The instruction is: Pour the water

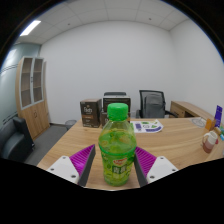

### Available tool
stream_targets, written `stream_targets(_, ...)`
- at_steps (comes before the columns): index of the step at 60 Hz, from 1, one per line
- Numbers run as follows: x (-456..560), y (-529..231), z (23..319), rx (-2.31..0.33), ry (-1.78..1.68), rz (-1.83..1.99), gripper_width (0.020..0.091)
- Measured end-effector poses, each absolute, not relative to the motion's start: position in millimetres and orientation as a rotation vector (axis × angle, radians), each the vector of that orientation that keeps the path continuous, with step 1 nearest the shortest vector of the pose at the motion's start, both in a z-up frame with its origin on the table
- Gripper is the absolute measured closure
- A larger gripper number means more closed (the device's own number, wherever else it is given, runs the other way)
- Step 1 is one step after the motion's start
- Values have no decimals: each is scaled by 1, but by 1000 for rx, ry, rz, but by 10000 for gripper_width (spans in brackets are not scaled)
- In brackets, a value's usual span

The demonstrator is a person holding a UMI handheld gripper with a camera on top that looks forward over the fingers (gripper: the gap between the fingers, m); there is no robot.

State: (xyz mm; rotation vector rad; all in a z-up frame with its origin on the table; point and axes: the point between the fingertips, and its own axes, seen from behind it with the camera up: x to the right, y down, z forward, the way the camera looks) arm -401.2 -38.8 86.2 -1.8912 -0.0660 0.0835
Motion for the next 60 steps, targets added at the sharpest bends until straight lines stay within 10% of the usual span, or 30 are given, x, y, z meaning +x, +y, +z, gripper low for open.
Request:
stream_targets(5,-396,-30,87,-1849,-55,57,551)
stream_targets(21,-398,-22,92,-1769,-65,85,737)
stream_targets(60,-171,-31,136,-1783,785,749,738)
